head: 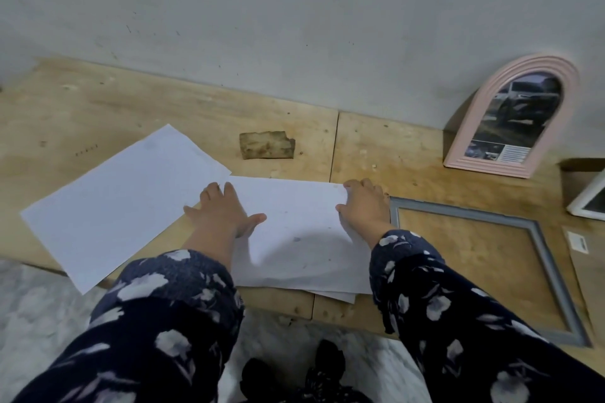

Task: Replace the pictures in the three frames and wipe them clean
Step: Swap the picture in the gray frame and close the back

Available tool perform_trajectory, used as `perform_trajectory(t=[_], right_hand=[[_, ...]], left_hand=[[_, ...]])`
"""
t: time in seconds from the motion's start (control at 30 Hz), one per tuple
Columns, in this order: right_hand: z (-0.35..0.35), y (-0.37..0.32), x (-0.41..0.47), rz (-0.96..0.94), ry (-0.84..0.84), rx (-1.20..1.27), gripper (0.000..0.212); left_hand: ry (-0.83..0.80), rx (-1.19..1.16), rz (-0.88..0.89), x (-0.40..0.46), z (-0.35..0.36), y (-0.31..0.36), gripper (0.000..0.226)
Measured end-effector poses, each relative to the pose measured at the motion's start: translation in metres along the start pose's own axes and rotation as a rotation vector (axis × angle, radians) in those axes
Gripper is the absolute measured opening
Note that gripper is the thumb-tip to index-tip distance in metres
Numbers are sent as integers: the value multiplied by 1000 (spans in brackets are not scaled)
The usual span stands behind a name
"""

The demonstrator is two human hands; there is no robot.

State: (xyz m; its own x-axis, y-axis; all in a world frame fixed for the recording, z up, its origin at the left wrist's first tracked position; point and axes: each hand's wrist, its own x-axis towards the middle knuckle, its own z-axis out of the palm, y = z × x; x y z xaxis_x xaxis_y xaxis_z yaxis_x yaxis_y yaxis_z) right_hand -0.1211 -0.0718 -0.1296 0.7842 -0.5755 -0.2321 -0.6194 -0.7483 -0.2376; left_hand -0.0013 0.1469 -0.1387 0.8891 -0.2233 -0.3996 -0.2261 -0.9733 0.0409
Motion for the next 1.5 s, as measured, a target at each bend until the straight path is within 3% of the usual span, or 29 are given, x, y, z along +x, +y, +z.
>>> perform_trajectory(t=[0.17, 0.43, 0.53, 0.6, 0.67, 0.7, 0.83, 1.0, 1.17, 1.5], right_hand=[[3, -1, -4, -4, 92, 55, 47], [5, -5, -10, -78, 153, 431, 30], [-10, -4, -9, -124, 131, 568, 24], [-23, 0, -8, -117, 141, 657, 21], [-40, 7, -8, -99, 166, 700, 22], [-48, 12, -6, -91, 177, 684, 25], [-76, 36, -2, -36, 211, 605, 40], [-104, 61, -2, 52, 347, 727, 56], [-127, 79, -6, 42, 366, 884, 55], [-173, 157, -23, -75, 369, 934, 53]], left_hand=[[2, -2, 5, 1, 3, -2, 100], [73, -51, 18, -4, 5, -4, 105], [201, -125, 45, -10, 2, -2, 102], [289, -433, 60, -13, -5, -1, 86], [280, -856, 87, -16, -16, 4, 64], [284, -960, 116, -17, -24, 6, 53], [376, -983, 268, -19, -50, 21, 17], [480, -995, 302, -32, -64, 47, 27], [590, -919, 295, -57, -80, 75, 29], [684, -913, 213, -120, -68, 152, 30]])
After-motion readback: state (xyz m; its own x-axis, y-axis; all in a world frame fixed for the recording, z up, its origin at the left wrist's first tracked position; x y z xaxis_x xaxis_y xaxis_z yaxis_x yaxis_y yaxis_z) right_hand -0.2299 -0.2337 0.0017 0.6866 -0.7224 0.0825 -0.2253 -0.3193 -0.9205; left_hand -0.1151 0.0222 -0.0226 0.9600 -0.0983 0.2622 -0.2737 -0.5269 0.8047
